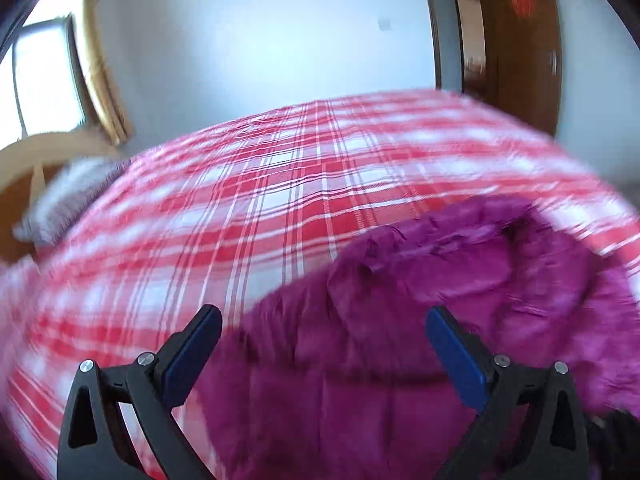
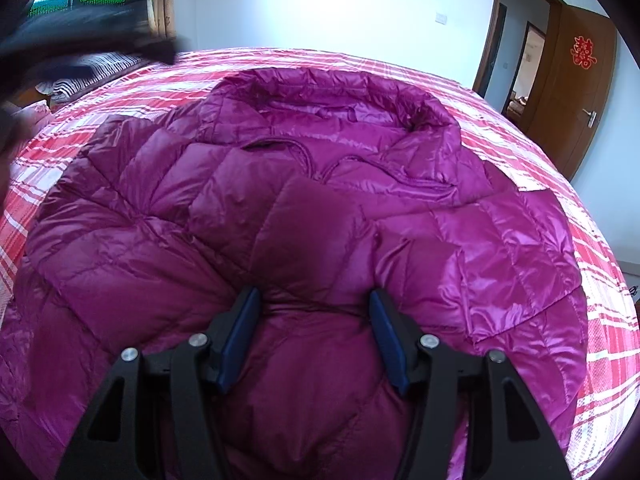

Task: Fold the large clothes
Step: 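Grasp the jacket hem with the left tool while the right tool grasps the hem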

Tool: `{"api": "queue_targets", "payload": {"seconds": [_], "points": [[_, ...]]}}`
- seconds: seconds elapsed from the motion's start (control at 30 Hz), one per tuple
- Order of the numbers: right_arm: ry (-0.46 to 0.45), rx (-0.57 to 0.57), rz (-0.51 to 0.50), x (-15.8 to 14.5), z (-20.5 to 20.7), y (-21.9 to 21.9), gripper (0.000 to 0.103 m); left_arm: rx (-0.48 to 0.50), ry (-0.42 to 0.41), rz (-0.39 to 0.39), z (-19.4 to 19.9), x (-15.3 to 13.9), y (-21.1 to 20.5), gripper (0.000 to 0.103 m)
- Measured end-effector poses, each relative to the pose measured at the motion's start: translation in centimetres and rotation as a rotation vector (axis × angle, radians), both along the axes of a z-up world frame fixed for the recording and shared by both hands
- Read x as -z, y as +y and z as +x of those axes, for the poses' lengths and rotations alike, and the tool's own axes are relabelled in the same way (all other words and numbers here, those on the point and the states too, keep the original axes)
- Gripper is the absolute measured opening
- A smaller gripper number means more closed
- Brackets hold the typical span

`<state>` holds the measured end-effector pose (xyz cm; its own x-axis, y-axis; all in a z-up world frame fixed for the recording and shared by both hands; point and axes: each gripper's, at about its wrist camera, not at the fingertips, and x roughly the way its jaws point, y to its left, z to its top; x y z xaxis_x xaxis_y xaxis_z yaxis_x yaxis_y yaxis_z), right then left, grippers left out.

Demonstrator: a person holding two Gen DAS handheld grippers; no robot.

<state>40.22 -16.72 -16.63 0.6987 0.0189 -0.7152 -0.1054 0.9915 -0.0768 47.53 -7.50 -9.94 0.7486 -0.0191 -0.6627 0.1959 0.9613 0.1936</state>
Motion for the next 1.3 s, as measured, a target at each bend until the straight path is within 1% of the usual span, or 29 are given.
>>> {"api": "queue_targets", "payload": {"seconds": [0.07, 0.13, 0.17, 0.2, 0.23, 0.27, 0.3, 0.37, 0.4, 0.47, 0.53, 0.57, 0.6, 0.63, 0.7, 0.73, 0.77, 0.8, 0.83, 0.9, 0.93, 1.0, 1.07, 1.1, 1.13, 1.2, 1.23, 1.27, 1.3], "points": [[0.000, -0.001, 0.006, 0.0, 0.0, 0.1, 0.059, 0.032, 0.021, 0.076, 2.5, 1.7, -1.9, 0.102], [-0.001, -0.001, 0.013, 0.0, 0.0, 0.0, 0.060, 0.027, 0.028, 0.154, 4.7, 3.4, -3.0, 0.099], [-0.002, -0.001, 0.017, 0.0, -0.1, 0.0, 0.060, 0.040, 0.029, 0.173, 5.3, 3.9, -3.4, 0.080], [-0.003, -0.002, 0.022, 0.0, -0.1, -0.1, 0.060, 0.043, 0.040, 0.212, 6.1, 4.5, -3.8, 0.063], [-0.004, -0.002, 0.026, -0.1, -0.1, -0.1, 0.060, 0.034, 0.054, 0.221, 6.5, 4.8, -3.9, 0.026], [-0.004, -0.002, 0.028, -0.1, -0.1, -0.2, 0.060, 0.033, 0.067, 0.185, 6.8, 4.7, -3.7, 0.016], [-0.004, -0.003, 0.032, -0.1, -0.2, -0.2, 0.060, 0.024, 0.061, 0.155, 6.9, 4.3, -3.7, 0.016], [-0.005, -0.005, 0.040, -0.1, -0.1, -0.3, 0.060, -0.006, 0.016, 0.111, 6.4, 3.2, -3.5, 0.016], [-0.004, -0.006, 0.042, -0.1, -0.1, -0.4, 0.060, -0.022, 0.007, 0.054, 6.0, 2.7, -3.0, 0.015], [0.000, -0.019, 0.068, -0.2, -0.1, -0.6, 0.062, -0.041, 0.025, -0.031, 5.6, 2.6, -2.8, 0.015], [0.019, -0.045, 0.130, -0.4, 0.1, -1.5, 0.062, -0.055, 0.049, -0.121, 5.2, 2.8, -2.5, 0.014], [0.037, -0.069, 0.155, -1.0, 0.2, -2.0, 0.062, -0.056, 0.061, -0.169, 5.1, 2.9, -2.2, 0.013], [0.027, -0.078, 0.183, -2.3, 0.1, -2.8, 0.062, -0.053, 0.070, -0.210, 5.0, 3.1, -2.1, 0.013], [-0.001, -0.073, 0.185, -3.4, -0.1, -3.3, 0.062, -0.053, 0.076, -0.245, 5.0, 3.4, -2.0, 0.012], [-0.070, -0.073, 0.147, -6.6, 0.1, -4.5, 0.062, -0.052, 0.083, -0.294, 5.2, 3.7, -1.7, 0.012], [-0.086, -0.077, 0.128, -8.0, 0.9, -5.0, 0.065, -0.048, 0.087, -0.313, 5.4, 3.8, -1.6, 0.012], [-0.090, -0.083, 0.107, -9.0, 2.4, -5.5, 0.070, -0.053, 0.086, -0.319, 5.4, 3.7, -1.5, 0.012], [-0.088, -0.084, 0.081, -9.6, 3.9, -5.9, 0.072, -0.050, 0.085, -0.333, 5.4, 3.4, -1.4, 0.012], [-0.092, -0.085, 0.018, -10.0, 6.2, -6.1, 0.073, -0.047, 0.080, -0.343, 5.5, 3.3, -1.3, 0.012], [-0.073, -0.128, -0.082, -9.6, 10.3, -6.1, 0.073, -0.036, 0.079, -0.350, 5.4, 3.0, -1.2, 0.012], [-0.060, -0.142, -0.102, -9.3, 11.6, -6.1, 0.073, -0.030, 0.080, -0.348, 5.3, 3.0, -1.3, 0.012], [-0.033, -0.167, -0.185, -8.4, 15.4, -5.6, 0.073, -0.024, 0.084, -0.352, 5.3, 3.1, -1.2, 0.012], [-0.033, -0.202, -0.222, -7.8, 17.5, -5.1, 0.073, -0.024, 0.092, -0.364, 5.3, 3.3, -0.8, 0.012], [-0.016, -0.224, -0.235, -7.3, 18.3, -4.9, 0.073, -0.022, 0.096, -0.370, 5.4, 3.4, -0.7, 0.012], [0.024, -0.250, -0.242, -6.5, 19.4, -4.7, 0.073, -0.018, 0.096, -0.371, 5.4, 3.4, -0.5, 0.012], [0.057, -0.282, -0.262, -5.6, 19.9, -4.3, 0.071, -0.012, 0.097, -0.372, 5.5, 3.4, -0.4, 0.012], [0.079, -0.306, -0.257, -5.1, 20.1, -4.4, 0.068, -0.008, 0.098, -0.375, 5.6, 3.4, -0.4, 0.012], [0.077, -0.311, -0.259, -4.9, 20.0, -4.5, 0.051, -0.007, 0.099, -0.378, 5.6, 3.3, -0.3, 0.012], [0.062, -0.302, -0.270, -5.0, 19.7, -4.7, 0.039, -0.006, 0.101, -0.383, 5.6, 3.4, -0.2, 0.012]]}}
